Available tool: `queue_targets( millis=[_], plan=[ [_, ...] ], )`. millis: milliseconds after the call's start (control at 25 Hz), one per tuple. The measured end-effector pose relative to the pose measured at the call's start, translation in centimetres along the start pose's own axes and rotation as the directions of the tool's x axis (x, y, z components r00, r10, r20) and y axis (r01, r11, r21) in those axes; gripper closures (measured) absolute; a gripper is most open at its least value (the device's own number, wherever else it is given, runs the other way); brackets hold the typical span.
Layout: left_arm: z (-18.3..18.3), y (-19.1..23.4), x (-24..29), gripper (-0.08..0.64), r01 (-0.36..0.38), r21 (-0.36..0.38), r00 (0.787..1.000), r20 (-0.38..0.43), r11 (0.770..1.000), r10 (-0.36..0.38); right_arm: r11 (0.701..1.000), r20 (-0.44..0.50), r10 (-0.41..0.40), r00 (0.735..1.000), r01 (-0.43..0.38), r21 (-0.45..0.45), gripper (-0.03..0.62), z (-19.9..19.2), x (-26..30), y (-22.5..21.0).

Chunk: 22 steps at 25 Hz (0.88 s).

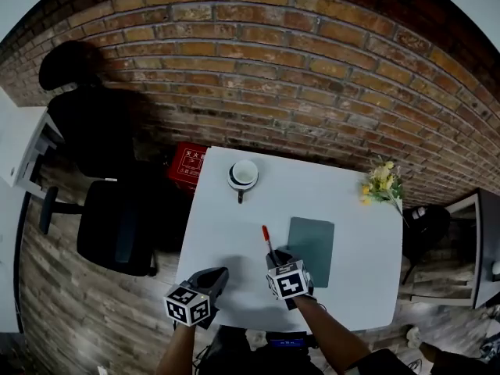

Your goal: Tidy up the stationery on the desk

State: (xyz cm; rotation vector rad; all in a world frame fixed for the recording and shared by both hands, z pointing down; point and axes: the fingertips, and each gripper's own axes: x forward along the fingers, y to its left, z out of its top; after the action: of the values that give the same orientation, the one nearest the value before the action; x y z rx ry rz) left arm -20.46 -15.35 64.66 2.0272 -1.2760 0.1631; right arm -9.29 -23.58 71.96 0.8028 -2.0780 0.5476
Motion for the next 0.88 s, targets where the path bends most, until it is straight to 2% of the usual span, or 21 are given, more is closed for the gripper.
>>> queue_targets(
  millis=[240,440,560,880],
  plan=[
    [-0.2,0.6,0.3,0.548,0.002,-0.001,1.000,-0.016,1.000,-0.002,0.996,-0.081,-0.039,0.996,0.033,-0.080,0.509,-0.3,0.2,0.3],
    [0.1,0.4,0.1,0.548,0.003,0.004,1.000,-0.009,1.000,-0.003,0.993,-0.119,-0.062,0.991,0.050,-0.105,0.518,-0.5,0.6,0.4],
    [-0.1,0.2,-0.1,0.548,0.001,0.007,1.000,-0.009,1.000,-0.001,0.994,-0.110,-0.055,0.992,0.044,-0.097,0.543,-0.4,0.6,0.5],
    [1.0,-2.0,0.4,0.548,0.023,0.046,1.000,-0.001,0.999,-0.023,0.999,-0.012,-0.036,0.999,0.035,-0.042,0.545,0.5,-3.4,-0.6]
  ],
)
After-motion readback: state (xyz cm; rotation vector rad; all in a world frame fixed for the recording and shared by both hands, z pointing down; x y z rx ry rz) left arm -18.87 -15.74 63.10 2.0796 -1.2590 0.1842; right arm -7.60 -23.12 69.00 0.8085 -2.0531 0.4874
